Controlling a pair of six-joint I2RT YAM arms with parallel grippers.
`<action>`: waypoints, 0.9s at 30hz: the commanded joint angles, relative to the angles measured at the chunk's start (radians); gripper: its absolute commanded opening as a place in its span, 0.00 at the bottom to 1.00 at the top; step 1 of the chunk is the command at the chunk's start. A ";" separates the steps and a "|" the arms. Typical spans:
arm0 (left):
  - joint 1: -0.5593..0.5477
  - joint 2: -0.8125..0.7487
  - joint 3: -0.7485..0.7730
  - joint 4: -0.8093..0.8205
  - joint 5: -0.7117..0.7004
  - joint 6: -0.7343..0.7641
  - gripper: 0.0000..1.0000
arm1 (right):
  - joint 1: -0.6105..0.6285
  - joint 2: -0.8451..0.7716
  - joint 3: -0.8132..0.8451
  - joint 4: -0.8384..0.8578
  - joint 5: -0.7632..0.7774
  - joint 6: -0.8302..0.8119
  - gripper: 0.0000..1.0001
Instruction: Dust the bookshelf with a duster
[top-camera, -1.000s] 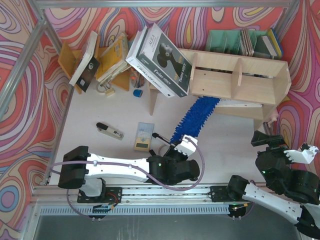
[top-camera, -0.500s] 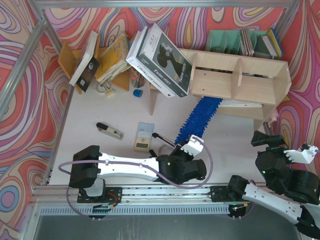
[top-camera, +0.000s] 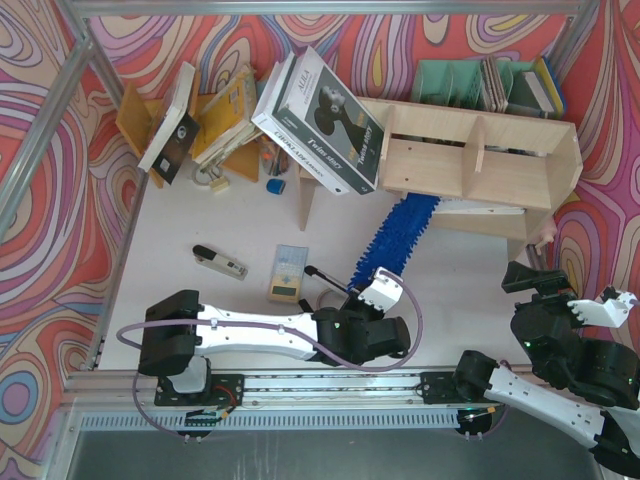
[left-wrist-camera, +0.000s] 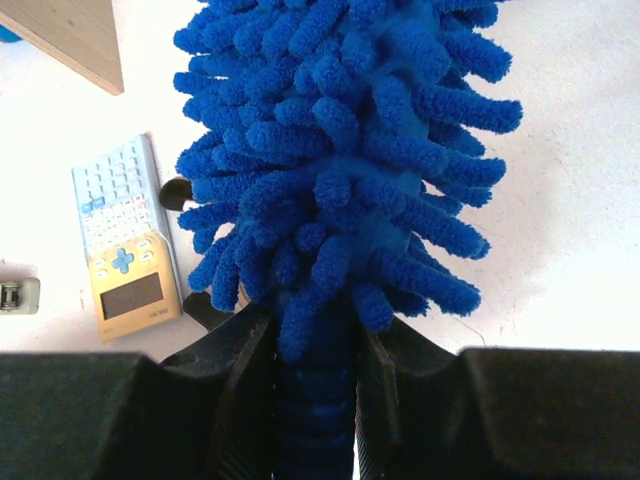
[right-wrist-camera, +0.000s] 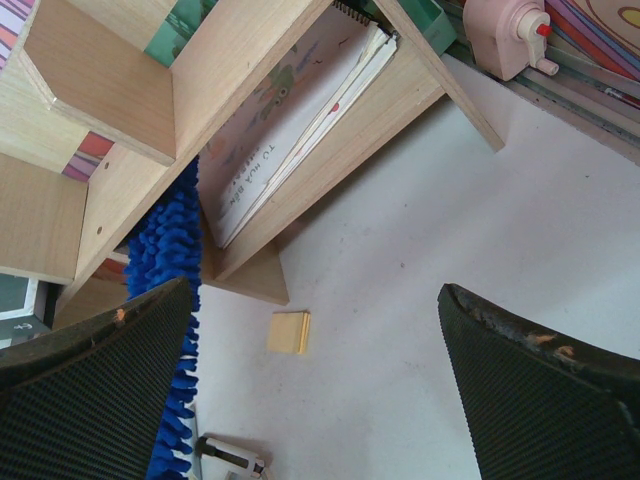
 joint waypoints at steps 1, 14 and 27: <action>0.016 0.019 -0.009 -0.023 0.043 -0.031 0.00 | 0.005 -0.012 -0.007 -0.033 0.013 0.014 0.99; -0.096 0.005 -0.026 0.203 0.082 0.260 0.00 | 0.004 -0.013 -0.007 -0.032 0.013 0.015 0.99; -0.012 -0.062 -0.088 0.268 -0.032 0.297 0.00 | 0.004 -0.014 -0.007 -0.032 0.012 0.015 0.99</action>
